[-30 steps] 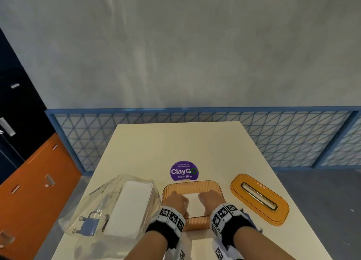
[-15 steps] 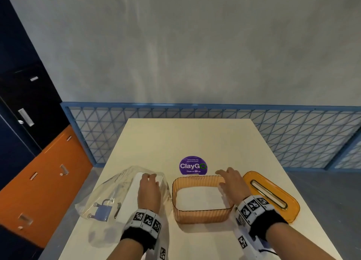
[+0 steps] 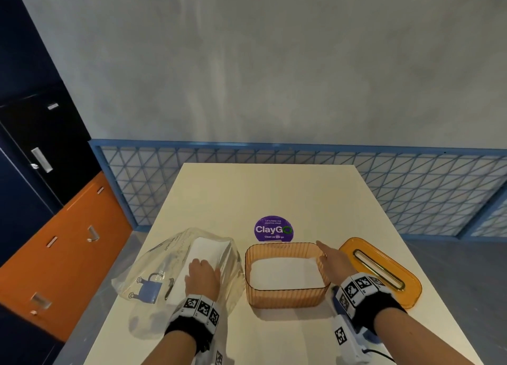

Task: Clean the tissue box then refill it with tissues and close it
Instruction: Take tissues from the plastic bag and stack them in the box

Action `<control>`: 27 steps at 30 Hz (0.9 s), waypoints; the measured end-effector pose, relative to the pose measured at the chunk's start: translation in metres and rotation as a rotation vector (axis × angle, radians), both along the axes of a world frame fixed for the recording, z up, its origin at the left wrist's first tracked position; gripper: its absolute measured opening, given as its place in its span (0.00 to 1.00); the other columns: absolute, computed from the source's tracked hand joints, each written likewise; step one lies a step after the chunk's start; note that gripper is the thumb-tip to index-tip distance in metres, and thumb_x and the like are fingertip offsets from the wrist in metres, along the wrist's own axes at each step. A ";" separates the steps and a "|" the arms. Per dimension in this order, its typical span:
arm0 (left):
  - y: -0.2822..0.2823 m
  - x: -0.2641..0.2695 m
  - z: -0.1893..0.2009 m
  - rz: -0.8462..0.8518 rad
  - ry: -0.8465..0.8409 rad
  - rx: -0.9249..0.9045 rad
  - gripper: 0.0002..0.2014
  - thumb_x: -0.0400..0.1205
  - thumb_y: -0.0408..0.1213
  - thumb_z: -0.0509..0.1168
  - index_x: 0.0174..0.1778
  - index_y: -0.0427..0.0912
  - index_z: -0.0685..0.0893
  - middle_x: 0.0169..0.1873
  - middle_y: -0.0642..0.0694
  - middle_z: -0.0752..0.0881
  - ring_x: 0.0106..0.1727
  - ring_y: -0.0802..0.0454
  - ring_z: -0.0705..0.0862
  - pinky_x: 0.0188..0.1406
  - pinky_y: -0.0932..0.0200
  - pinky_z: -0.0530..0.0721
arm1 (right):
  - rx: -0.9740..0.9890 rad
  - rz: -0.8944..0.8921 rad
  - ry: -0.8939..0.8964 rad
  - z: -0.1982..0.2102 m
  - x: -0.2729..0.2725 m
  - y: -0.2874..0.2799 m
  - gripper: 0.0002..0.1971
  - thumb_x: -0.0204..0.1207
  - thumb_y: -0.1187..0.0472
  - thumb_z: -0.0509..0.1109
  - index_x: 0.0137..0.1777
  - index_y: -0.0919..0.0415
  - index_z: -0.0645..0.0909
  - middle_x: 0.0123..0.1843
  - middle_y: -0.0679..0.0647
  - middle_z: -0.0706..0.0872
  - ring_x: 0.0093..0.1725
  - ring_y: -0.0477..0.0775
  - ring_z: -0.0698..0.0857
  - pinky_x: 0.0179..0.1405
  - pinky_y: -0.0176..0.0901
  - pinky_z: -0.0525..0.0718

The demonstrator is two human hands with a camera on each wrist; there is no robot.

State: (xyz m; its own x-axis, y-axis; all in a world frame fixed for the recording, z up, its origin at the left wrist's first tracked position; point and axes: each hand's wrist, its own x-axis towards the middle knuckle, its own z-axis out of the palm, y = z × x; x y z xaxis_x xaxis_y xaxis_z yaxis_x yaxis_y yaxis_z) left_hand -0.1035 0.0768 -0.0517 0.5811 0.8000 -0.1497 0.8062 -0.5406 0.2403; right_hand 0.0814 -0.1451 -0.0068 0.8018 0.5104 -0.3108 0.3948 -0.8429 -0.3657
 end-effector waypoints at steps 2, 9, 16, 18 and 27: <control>-0.001 0.001 0.002 -0.011 0.045 0.026 0.16 0.87 0.40 0.52 0.68 0.38 0.70 0.69 0.43 0.71 0.71 0.47 0.72 0.68 0.54 0.74 | -0.003 0.003 -0.006 0.001 -0.002 0.000 0.27 0.86 0.66 0.51 0.83 0.56 0.51 0.70 0.63 0.79 0.68 0.60 0.79 0.65 0.43 0.75; 0.005 0.004 0.016 -0.069 0.111 0.148 0.17 0.86 0.31 0.52 0.71 0.40 0.66 0.67 0.45 0.76 0.67 0.51 0.80 0.61 0.59 0.80 | -0.016 0.014 0.008 0.000 0.000 -0.001 0.26 0.87 0.64 0.50 0.83 0.56 0.50 0.70 0.64 0.79 0.68 0.60 0.78 0.65 0.42 0.75; 0.024 -0.011 0.063 0.049 -0.110 0.035 0.11 0.82 0.34 0.56 0.57 0.36 0.79 0.52 0.38 0.87 0.54 0.39 0.85 0.44 0.53 0.79 | 0.044 -0.016 -0.059 0.021 0.006 0.006 0.27 0.85 0.51 0.53 0.83 0.51 0.54 0.70 0.65 0.74 0.69 0.64 0.74 0.69 0.50 0.71; 0.022 -0.020 0.078 0.084 -0.258 0.067 0.10 0.81 0.35 0.58 0.53 0.36 0.79 0.48 0.36 0.87 0.50 0.36 0.85 0.39 0.54 0.75 | 0.227 -0.016 -0.086 0.040 0.000 0.017 0.26 0.85 0.51 0.54 0.82 0.53 0.60 0.68 0.62 0.76 0.66 0.60 0.76 0.65 0.48 0.73; -0.035 -0.034 0.107 -0.431 -0.703 0.358 0.26 0.60 0.28 0.81 0.53 0.49 0.88 0.47 0.49 0.91 0.46 0.49 0.88 0.46 0.58 0.82 | 0.739 -0.064 1.104 0.114 -0.056 0.079 0.31 0.82 0.39 0.54 0.65 0.68 0.77 0.52 0.65 0.87 0.49 0.65 0.88 0.43 0.51 0.89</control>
State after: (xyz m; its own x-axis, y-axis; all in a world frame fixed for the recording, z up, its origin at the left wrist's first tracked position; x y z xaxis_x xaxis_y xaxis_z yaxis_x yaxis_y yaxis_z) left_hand -0.1370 0.0422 0.0551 0.7049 0.4213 0.5706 0.2461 -0.8998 0.3604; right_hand 0.0249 -0.0661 0.1075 0.3383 0.8109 -0.4775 -0.4357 -0.3148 -0.8433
